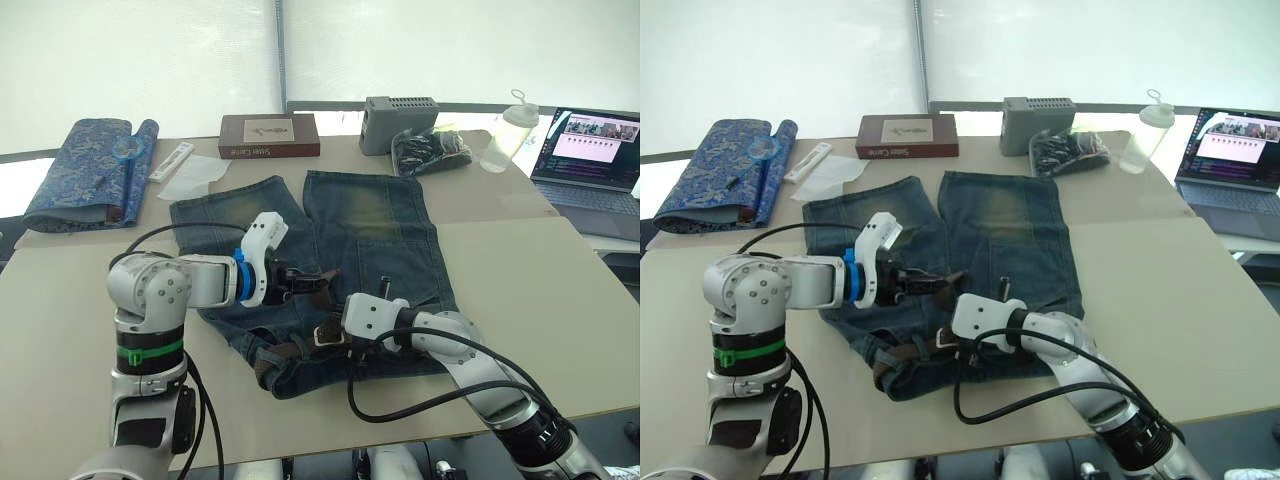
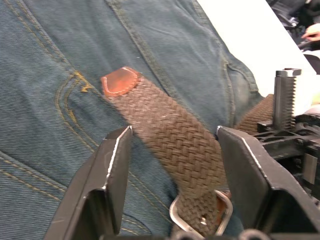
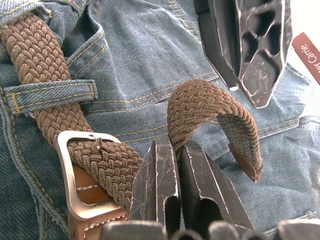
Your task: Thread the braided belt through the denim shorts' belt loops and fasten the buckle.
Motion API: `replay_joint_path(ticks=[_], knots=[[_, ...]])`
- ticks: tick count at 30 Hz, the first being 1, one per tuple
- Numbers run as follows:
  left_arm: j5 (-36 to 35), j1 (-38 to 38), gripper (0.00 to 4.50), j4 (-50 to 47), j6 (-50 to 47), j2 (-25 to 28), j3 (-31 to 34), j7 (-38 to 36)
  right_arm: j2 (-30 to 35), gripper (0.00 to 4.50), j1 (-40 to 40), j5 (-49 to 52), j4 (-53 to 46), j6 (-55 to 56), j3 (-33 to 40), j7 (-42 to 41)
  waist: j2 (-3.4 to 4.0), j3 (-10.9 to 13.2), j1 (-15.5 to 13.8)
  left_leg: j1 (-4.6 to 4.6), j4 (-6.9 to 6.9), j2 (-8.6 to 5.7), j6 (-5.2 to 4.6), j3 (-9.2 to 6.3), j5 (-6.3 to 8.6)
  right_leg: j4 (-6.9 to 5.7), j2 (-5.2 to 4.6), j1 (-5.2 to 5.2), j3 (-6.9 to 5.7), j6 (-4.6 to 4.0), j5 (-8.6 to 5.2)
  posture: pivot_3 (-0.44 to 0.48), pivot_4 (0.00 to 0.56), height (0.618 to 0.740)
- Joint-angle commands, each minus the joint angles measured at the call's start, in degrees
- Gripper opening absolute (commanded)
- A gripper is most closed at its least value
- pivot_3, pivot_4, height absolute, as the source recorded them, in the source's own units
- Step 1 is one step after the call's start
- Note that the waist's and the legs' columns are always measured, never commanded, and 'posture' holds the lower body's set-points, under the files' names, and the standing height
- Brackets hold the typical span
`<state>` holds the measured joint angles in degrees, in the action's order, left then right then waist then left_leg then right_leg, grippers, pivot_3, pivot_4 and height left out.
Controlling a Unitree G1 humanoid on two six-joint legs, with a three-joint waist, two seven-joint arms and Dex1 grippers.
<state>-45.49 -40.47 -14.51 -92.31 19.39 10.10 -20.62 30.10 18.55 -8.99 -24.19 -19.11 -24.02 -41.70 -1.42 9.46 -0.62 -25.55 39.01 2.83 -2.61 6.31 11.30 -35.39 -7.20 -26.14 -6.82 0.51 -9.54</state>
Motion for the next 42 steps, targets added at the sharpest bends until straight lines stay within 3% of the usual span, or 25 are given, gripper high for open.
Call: replay_joint_path(ticks=[1, 10, 15, 26, 28, 33, 35, 40, 42], knots=[[-2.0, 1.22, 2.61, -1.76, -0.19, -0.53, -0.14, 2.05, -0.43, 0.0, 0.59, 0.21, -1.15, 1.39, 0.76, -0.15, 0.0, 0.0, 0.03, 0.01, 0.0, 0.0, 0.01, 0.0, 0.0, -0.02, 0.0, 0.0, 0.0, 0.0, 0.0, 0.0, 0.15, 0.709], [-2.78, 4.2, 2.61, 1.66, -0.19, -3.96, 7.01, 4.62, -0.83, 0.0, -0.79, 3.14, -2.33, -0.44, 3.42, -0.36, -0.02, 0.01, 0.04, 0.08, 0.04, 0.0, 0.1, -0.01, -0.05, -0.26, 0.0, -0.02, 0.03, -0.05, -0.03, 0.0, 0.15, 0.709], [-8.79, 5.41, 2.61, 2.48, -0.19, -4.07, 8.78, 4.09, -0.9, 0.0, -1.91, 4.0, -2.42, -0.74, 4.44, -0.38, -0.03, 0.01, 0.0, 0.08, 0.04, 0.0, 0.1, -0.02, -0.06, -0.29, 0.0, -0.03, 0.02, -0.06, -0.04, 0.0, 0.15, 0.709], [-10.46, 7.8, 2.61, 5.05, -0.12, -12.49, 11.81, 7.11, -1.03, 0.0, -2.31, 5.66, -2.5, -1.12, 4.98, -0.56, -0.09, 0.04, -0.06, 0.08, 0.08, -0.02, 0.11, -0.02, -0.05, -0.32, -0.04, -0.01, 0.01, -0.07, -0.05, 0.0, 0.15, 0.709], [-10.58, 7.54, 2.12, 5.3, 1.0, -14.05, 12.76, 7.11, -0.96, 0.0, -2.47, 5.86, -2.6, -1.24, 5.08, -0.6, -0.1, 0.05, -0.05, 0.08, 0.08, -0.02, 0.11, -0.03, -0.05, -0.32, -0.04, -0.01, 0.01, -0.07, -0.04, 0.0, 0.15, 0.709], [-10.73, 9.88, 0.2, 3.59, 5.62, -12.19, 8.08, 0.91, -1.61, 0.0, -4.05, 10.28, -4.53, -5.61, 7.34, -1.2, -0.1, 0.05, 0.03, 0.08, 0.07, -0.01, 0.11, -0.03, -0.05, -0.33, -0.04, -0.02, 0.01, -0.08, -0.05, 0.0, 0.15, 0.709], [-10.13, 11.41, 0.0, 2.0, 9.86, -9.39, 4.27, -4.66, -1.9, 0.76, -5.59, 15.15, -7.05, -10.85, 9.73, -2.02, -0.1, 0.05, -0.02, 0.08, 0.07, 0.0, 0.13, -0.02, -0.04, -0.33, -0.04, -0.04, 0.0, -0.16, -0.09, 0.0, 0.15, 0.709], [-12.77, 13.63, 0.0, 0.0, 15.88, -0.05, -2.15, -22.64, 1.32, 2.35, -9.3, 20.6, -12.47, -15.59, 18.98, -1.57, -0.09, 0.05, -0.14, 0.07, 0.08, 0.0, 0.54, -0.02, 0.21, -0.33, -0.07, -0.03, -0.01, -0.43, -0.25, 0.0, 0.15, 0.709], [-14.43, 13.33, 0.0, 1.55, 15.76, 3.44, -3.55, -28.77, 5.16, 2.35, -10.12, 18.3, -13.23, -11.45, 20.48, -2.26, -0.08, 0.05, -0.19, 0.06, 0.09, -0.02, 0.55, 0.0, 0.21, -0.33, -0.13, -0.05, -0.02, -0.44, -0.26, 0.0, 0.15, 0.709]])
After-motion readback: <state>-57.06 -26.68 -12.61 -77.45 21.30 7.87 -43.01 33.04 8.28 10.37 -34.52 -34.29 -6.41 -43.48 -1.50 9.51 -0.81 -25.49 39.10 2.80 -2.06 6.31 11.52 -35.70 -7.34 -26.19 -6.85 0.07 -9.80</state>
